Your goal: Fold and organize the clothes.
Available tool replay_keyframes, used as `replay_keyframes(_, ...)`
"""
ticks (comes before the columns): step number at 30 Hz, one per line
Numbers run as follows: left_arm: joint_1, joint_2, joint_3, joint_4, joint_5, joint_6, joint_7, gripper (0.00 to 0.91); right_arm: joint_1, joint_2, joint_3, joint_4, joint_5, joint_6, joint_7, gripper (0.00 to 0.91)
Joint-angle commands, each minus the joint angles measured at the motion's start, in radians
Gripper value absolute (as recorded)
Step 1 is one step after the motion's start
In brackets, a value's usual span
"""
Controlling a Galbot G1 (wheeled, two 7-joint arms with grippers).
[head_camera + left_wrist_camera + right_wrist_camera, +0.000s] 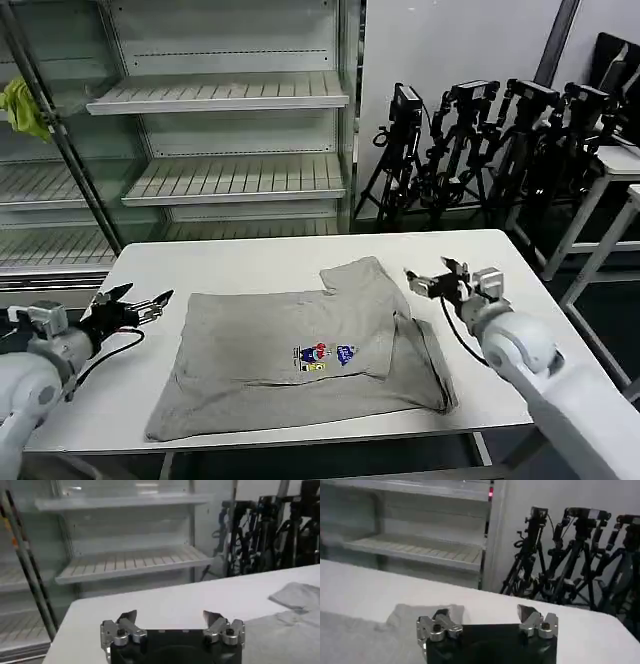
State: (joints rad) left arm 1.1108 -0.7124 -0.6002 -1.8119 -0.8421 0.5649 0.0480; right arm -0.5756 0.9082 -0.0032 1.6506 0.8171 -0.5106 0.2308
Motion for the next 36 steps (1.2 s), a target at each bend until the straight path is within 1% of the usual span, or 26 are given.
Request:
replay_keyframes(1, -0.256, -0.021, 0.223, 0.262, 0.031, 0.002, 0.022, 0.907, 0.170, 0.221, -0.079, -0.310, -0.035, 0.016, -0.014, 0.907)
replay_keyframes(5, -0.283, -0.053, 0.251, 0.306, 0.059, -0.004, 0.036, 0.907, 0.170, 0.284, -0.072, -0.367, -0.066, 0.024, -0.017, 0.907)
replay_keyframes(11, -0.291, -0.077, 0.273, 0.328, 0.082, -0.013, 0.046, 0.907, 0.172, 0.326, -0.074, -0.395, -0.087, 0.025, -0.015, 0.907)
replay_keyframes(19, -0.285, -0.086, 0.290, 0.310, 0.095, -0.014, 0.050, 0.907, 0.170, 0.334, -0.075, -0.399, -0.095, 0.026, -0.013, 0.907)
replay_keyframes(25, -0.274, -0.105, 0.295, 0.281, 0.103, -0.013, 0.050, 0.907, 0.151, 0.319, -0.065, -0.386, -0.096, 0.026, -0.012, 0.907)
replay_keyframes(32, -0.285, -0.134, 0.319, 0.300, 0.129, -0.020, 0.061, 0.907, 0.121, 0.319, -0.048, -0.379, -0.106, 0.028, -0.012, 0.907)
replay_keyframes(33, -0.287, -0.138, 0.321, 0.306, 0.131, -0.021, 0.063, 0.846, 0.120, 0.320, -0.047, -0.380, -0.109, 0.028, -0.013, 0.907)
replay_keyframes(34, -0.292, -0.142, 0.322, 0.314, 0.135, -0.024, 0.063, 0.715, 0.117, 0.323, -0.047, -0.383, -0.111, 0.029, -0.013, 0.907)
replay_keyframes(35, -0.293, -0.144, 0.324, 0.320, 0.137, -0.024, 0.064, 0.695, 0.117, 0.326, -0.046, -0.386, -0.113, 0.029, -0.014, 0.907)
replay_keyframes(36, -0.294, -0.144, 0.324, 0.324, 0.139, -0.027, 0.065, 0.635, 0.116, 0.328, -0.046, -0.388, -0.113, 0.029, -0.015, 0.907)
